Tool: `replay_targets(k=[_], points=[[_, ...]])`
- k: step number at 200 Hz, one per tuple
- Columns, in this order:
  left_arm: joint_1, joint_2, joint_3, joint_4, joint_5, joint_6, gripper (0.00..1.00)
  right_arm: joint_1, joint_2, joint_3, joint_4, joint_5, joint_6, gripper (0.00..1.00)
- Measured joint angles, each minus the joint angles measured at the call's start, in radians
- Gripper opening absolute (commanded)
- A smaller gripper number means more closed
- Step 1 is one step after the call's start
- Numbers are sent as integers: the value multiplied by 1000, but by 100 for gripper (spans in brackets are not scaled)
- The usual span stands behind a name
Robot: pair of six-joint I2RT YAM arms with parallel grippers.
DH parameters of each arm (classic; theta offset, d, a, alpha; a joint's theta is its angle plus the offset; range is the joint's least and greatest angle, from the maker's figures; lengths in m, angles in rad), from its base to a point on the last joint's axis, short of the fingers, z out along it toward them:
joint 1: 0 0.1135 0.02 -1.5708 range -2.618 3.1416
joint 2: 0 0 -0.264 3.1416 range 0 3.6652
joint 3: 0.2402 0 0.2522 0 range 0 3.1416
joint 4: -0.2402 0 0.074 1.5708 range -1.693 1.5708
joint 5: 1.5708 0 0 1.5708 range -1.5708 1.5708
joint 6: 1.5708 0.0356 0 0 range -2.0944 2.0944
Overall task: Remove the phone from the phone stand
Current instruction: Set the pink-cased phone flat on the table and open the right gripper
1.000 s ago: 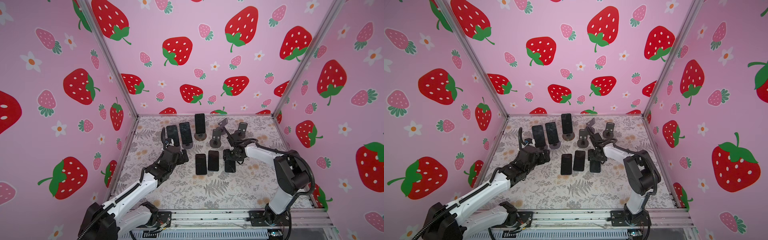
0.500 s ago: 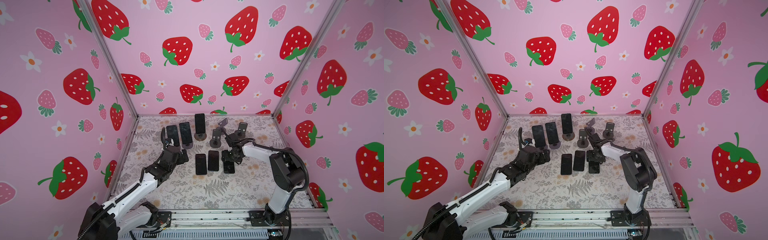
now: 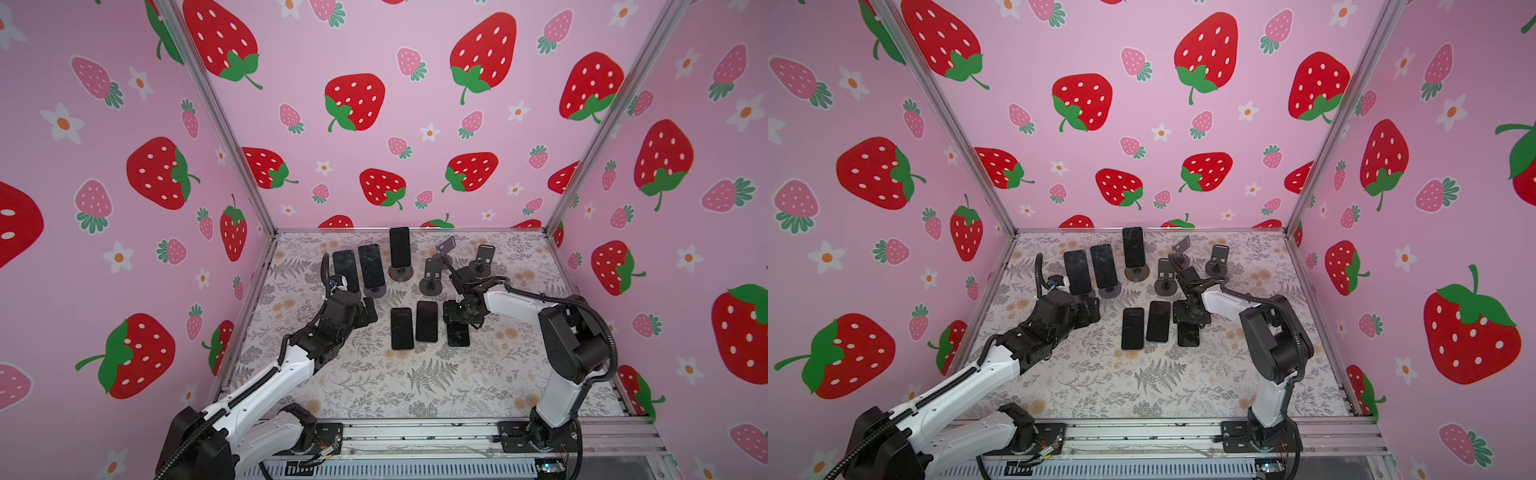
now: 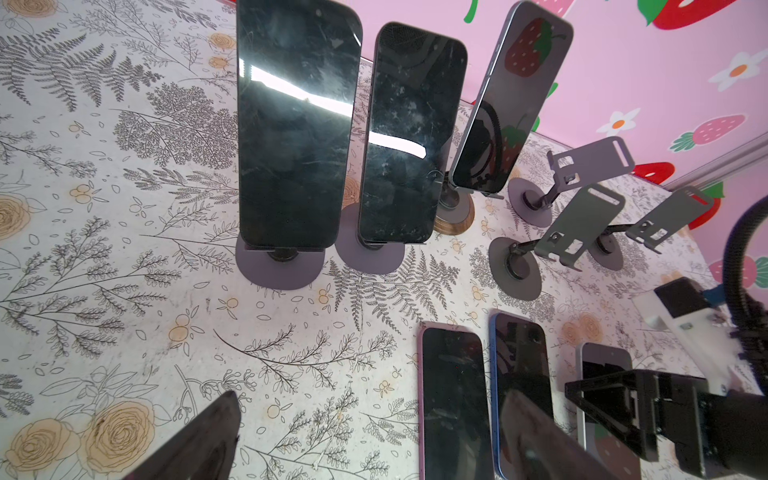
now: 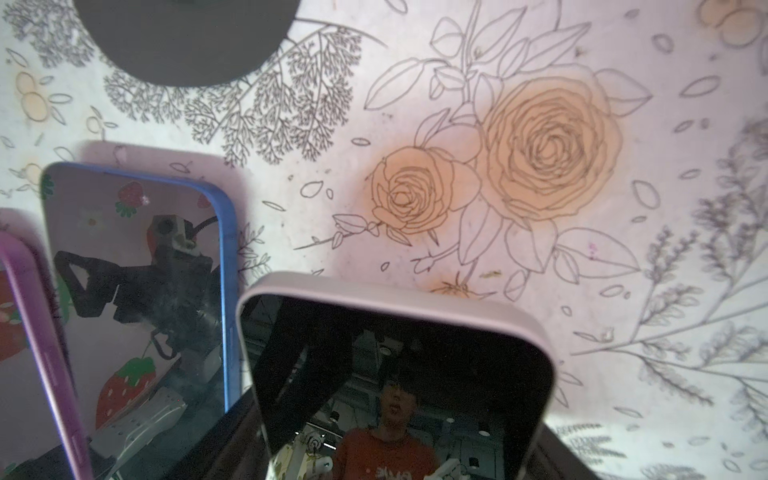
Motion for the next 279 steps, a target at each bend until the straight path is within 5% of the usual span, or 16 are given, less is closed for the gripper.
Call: replay_targets(k=[279], points=[[0,-40,0,-30,-4,-7,99,5,2,-16,48,60,0,80]])
